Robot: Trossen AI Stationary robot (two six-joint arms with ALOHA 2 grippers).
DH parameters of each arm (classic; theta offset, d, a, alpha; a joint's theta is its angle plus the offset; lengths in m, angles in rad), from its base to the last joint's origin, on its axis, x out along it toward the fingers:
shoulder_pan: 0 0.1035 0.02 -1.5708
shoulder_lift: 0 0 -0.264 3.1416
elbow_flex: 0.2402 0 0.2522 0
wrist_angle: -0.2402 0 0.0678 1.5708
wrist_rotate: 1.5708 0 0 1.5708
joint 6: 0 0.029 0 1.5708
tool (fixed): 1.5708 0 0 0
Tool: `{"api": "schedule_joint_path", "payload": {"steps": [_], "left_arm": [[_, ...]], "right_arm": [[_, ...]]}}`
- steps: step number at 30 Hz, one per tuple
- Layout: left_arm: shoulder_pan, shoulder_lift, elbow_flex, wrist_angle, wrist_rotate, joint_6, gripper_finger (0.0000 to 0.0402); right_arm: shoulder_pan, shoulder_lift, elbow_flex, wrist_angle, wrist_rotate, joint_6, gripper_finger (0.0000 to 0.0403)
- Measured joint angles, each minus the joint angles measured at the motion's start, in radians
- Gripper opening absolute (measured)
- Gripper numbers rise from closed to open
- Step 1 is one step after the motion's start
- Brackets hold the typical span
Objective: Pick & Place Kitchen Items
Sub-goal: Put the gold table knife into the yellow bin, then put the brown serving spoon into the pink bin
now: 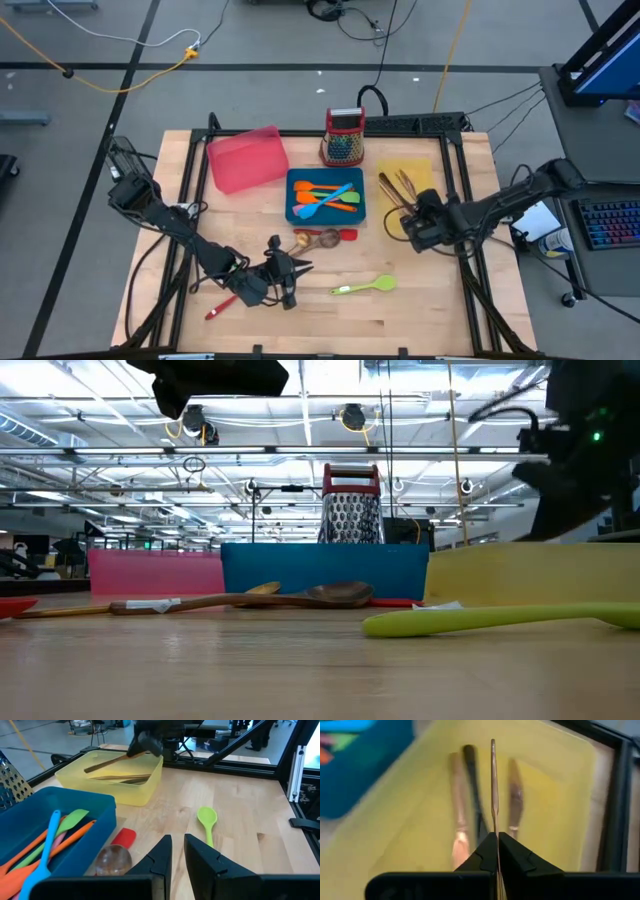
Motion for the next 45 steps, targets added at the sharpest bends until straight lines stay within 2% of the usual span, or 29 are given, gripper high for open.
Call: {"api": "schedule_joint_path", "payload": {"steps": [4, 9, 14, 19, 25, 28, 33, 38, 45], "left_arm": [[0.005, 0.000, 0.000, 0.000, 0.000, 0.000, 0.0051], [0.019, 0.000, 0.000, 0.000, 0.000, 0.000, 0.0051], [0.034, 0.000, 0.000, 0.000, 0.001, -0.001, 0.0051], [0.041, 0.000, 0.000, 0.000, 0.001, 0.015, 0.0051], [0.041, 0.000, 0.000, -0.002, 0.001, 0.049, 0.0051], [0.041, 0.000, 0.000, -0.001, 0.001, 0.063, 0.0051], [0.042, 0.000, 0.000, -0.001, -0.004, 0.084, 0.0051], [0.060, 0.000, 0.000, -0.009, -0.053, 0.089, 0.0052], [0.126, 0.000, 0.000, -0.130, 0.039, 0.055, 0.0053]], "right_arm": [[-0.051, 0.000, -0.091, 0.148, 0.006, -0.035, 0.0002], [-0.110, 0.000, -0.186, 0.434, 0.007, -0.219, 0.0002], [-0.164, 0.000, -0.253, 0.613, 0.012, -0.372, 0.0005], [-0.200, 0.000, -0.294, 0.700, 0.011, -0.420, 0.0029], [-0.220, 0.000, -0.306, 0.715, 0.009, -0.432, 0.0069], [-0.220, 0.000, -0.306, 0.733, 0.008, -0.488, 0.0088], [-0.220, 0.000, -0.306, 0.813, 0.011, -0.637, 0.0122], [-0.220, 0.000, -0.307, 1.018, 0.010, -0.861, 0.0149], [-0.219, -0.018, -0.307, 1.397, 0.006, -1.235, 0.0170]]}}
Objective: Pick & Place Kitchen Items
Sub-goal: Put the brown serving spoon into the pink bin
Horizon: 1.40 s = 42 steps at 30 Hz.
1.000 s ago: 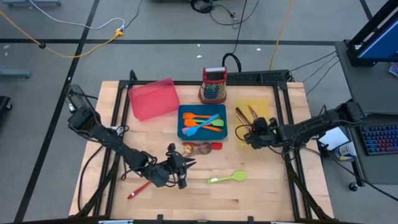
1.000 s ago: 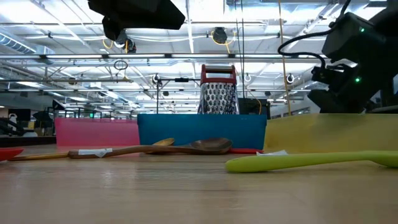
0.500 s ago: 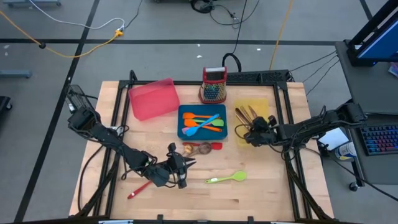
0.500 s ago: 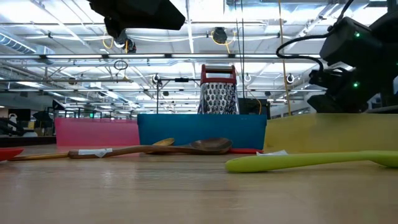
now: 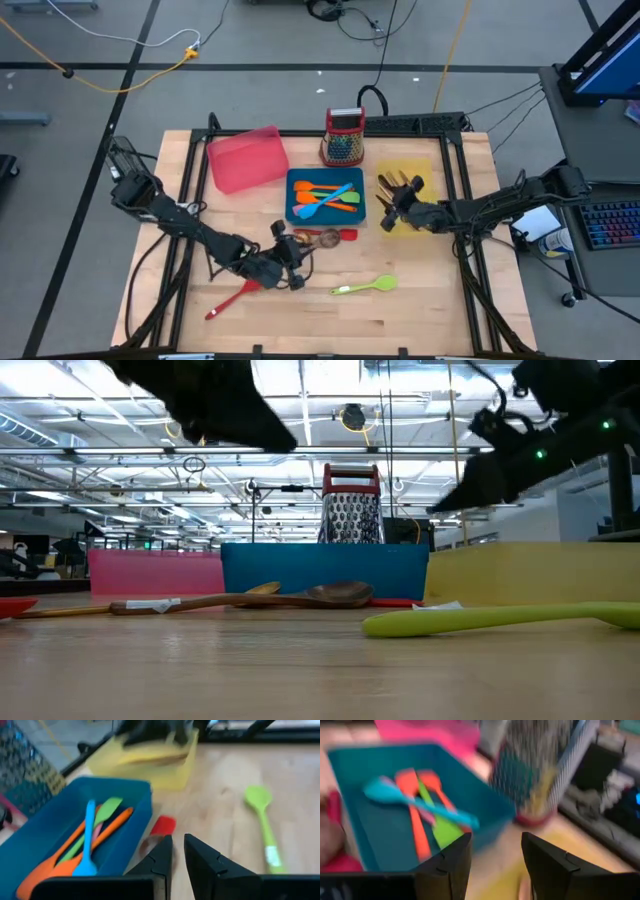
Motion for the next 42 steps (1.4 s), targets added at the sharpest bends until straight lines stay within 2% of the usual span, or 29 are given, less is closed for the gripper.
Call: {"api": "schedule_joint_path", "payload": {"steps": [3, 5, 11, 18, 21, 25, 31, 36, 42], "left_arm": [[0.036, 0.000, 0.000, -0.070, 0.034, -0.036, 0.0069], [0.062, 0.000, 0.000, -0.112, 0.065, -0.048, 0.0087], [0.130, 0.000, 0.000, -0.222, 0.160, -0.068, 0.0138], [0.159, 0.000, 0.000, -0.377, 0.248, -0.145, 0.0132], [0.155, 0.000, 0.000, -0.415, 0.302, -0.160, 0.0123], [0.133, 0.000, 0.000, -0.413, 0.372, -0.161, 0.0113], [0.092, 0.000, -0.001, -0.389, 0.375, -0.163, 0.0102], [0.067, 0.005, -0.022, -0.365, 0.311, -0.174, 0.0102], [0.070, 0.046, -0.085, -0.197, 0.274, -0.176, 0.0102]], "right_arm": [[0.001, 0.000, 0.000, 0.132, -0.003, -0.084, 0.0175], [0.001, -0.001, 0.000, 0.180, -0.044, -0.104, 0.0176], [0.001, 0.000, 0.000, 0.185, -0.293, -0.080, 0.0168], [0.001, 0.000, 0.000, 0.185, -0.578, -0.002, 0.0160], [0.002, 0.000, 0.000, 0.186, -0.658, 0.030, 0.0160], [0.009, 0.000, 0.000, 0.183, -0.679, 0.033, 0.0160], [0.049, 0.000, -0.021, 0.186, -0.679, 0.049, 0.0160], [0.069, 0.000, -0.047, 0.210, -0.679, 0.055, 0.0160], [0.074, 0.000, -0.092, 0.302, -0.679, 0.055, 0.0160]]}}
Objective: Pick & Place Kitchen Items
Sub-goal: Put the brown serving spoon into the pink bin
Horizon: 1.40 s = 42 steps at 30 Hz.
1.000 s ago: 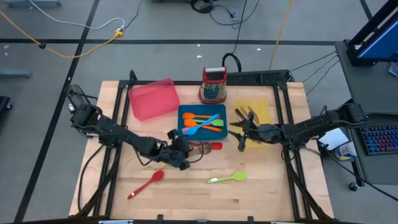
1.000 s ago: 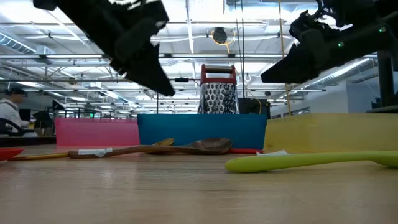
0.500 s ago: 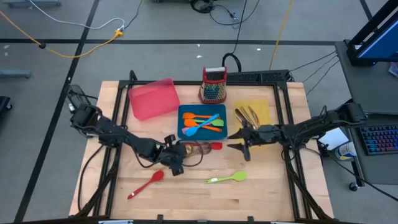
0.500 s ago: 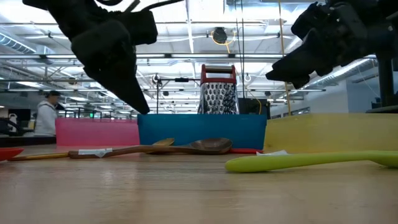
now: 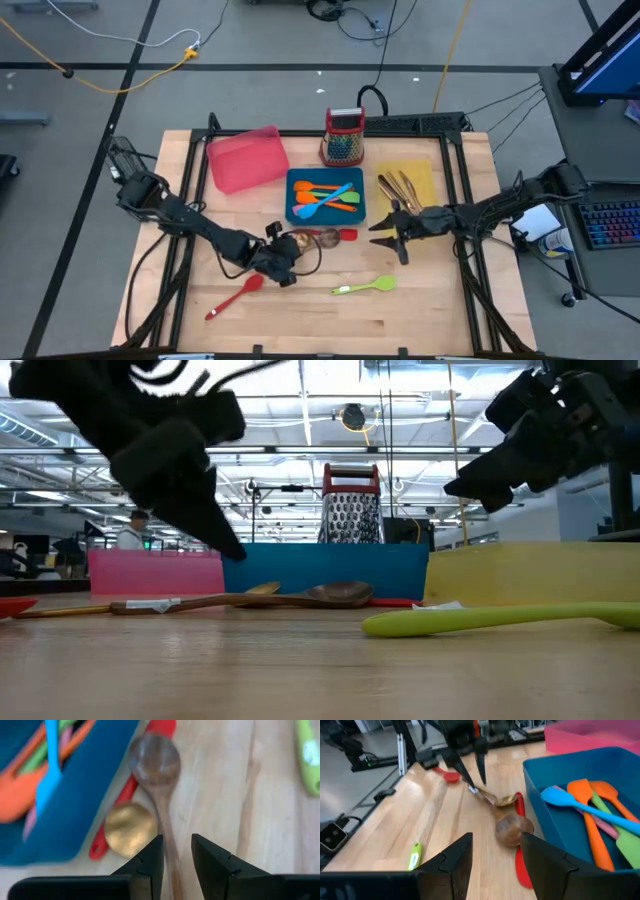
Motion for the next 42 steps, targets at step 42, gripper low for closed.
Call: {"api": "schedule_joint_path", "payload": {"steps": [42], "left_arm": [[0.022, 0.117, -0.027, 0.076, 0.060, -0.042, 0.0042]], "right_arm": [[0.000, 0.000, -0.034, 0.092, 0.001, -0.034, 0.0160]]}}
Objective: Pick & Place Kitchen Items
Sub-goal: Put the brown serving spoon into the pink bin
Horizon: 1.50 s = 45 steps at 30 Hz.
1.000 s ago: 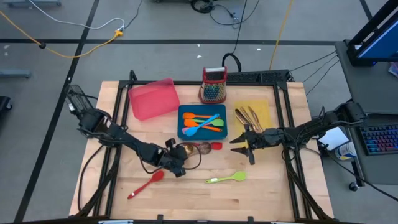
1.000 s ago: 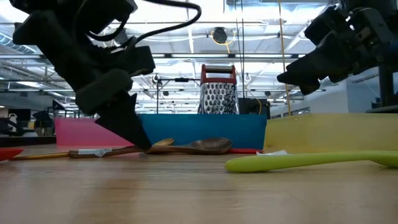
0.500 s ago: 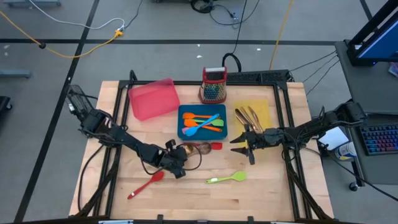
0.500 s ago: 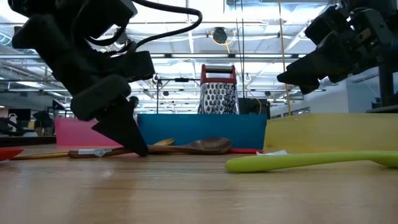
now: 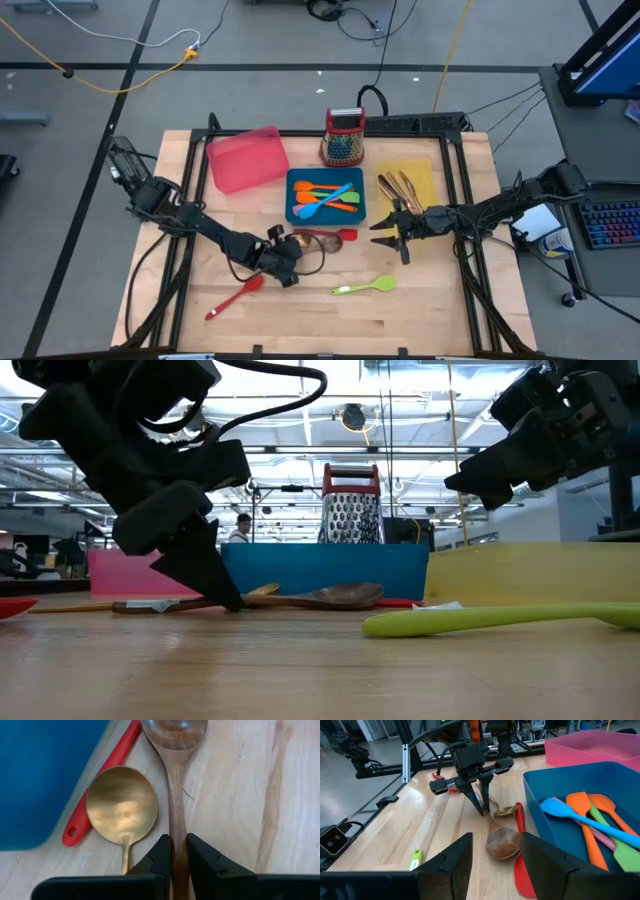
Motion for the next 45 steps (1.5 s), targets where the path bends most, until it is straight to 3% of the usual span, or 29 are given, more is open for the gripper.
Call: {"api": "schedule_joint_path", "payload": {"steps": [10, 17, 26, 35, 45], "left_arm": [[-0.006, -0.167, 0.008, 0.008, -0.009, 0.032, 0.0042], [0.003, -0.387, 0.008, -0.187, -0.117, 0.052, 0.0042], [0.074, -0.596, 0.008, -0.399, -0.145, 0.089, 0.0042], [0.207, -0.671, 0.008, -0.596, -0.137, 0.087, 0.0042], [0.378, -0.672, 0.008, -0.679, -0.097, 0.154, 0.0042]], "right_arm": [[0.000, 0.000, 0.000, 0.000, 0.000, 0.000, 0.0160], [0.000, 0.000, 0.000, 0.005, 0.000, 0.000, 0.0160], [0.000, 0.000, 0.000, 0.004, 0.000, 0.000, 0.0160], [0.000, 0.000, 0.000, 0.004, 0.000, 0.007, 0.0160], [0.000, 0.000, 0.000, 0.003, 0.000, 0.007, 0.0160]]}}
